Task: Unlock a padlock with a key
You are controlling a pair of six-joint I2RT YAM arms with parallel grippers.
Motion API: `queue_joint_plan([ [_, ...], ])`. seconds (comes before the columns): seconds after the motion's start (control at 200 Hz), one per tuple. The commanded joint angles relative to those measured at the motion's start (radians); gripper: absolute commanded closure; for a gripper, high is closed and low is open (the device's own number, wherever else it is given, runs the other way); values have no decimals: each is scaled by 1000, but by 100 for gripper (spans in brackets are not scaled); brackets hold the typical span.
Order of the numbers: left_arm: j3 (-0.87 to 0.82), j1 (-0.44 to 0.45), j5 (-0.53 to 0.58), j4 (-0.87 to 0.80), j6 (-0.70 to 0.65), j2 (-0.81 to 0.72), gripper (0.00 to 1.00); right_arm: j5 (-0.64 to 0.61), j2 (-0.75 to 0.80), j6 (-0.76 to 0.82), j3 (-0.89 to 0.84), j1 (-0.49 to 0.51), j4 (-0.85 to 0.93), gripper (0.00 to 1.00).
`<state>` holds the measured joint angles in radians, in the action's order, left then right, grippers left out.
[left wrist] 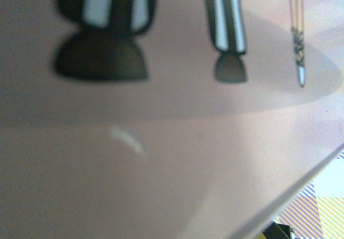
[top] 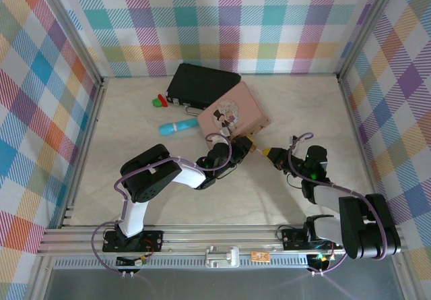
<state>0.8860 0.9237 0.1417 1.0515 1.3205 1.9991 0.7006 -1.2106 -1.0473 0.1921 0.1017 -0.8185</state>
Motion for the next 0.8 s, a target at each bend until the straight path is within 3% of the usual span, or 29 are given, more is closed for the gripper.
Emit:
queue_joint_plan([
  [0.0, -10, -3, -43, -23, 117, 16, 100, 6, -9, 4, 26, 16, 4, 100],
  [0.36, -17, -3, -38, -22, 118, 13, 100, -19, -73, -24, 30, 66, -85, 100],
  [0.795, -13, -2, -40, -13, 119, 20, 100, -91, 65, 64, 43, 65, 127, 100],
])
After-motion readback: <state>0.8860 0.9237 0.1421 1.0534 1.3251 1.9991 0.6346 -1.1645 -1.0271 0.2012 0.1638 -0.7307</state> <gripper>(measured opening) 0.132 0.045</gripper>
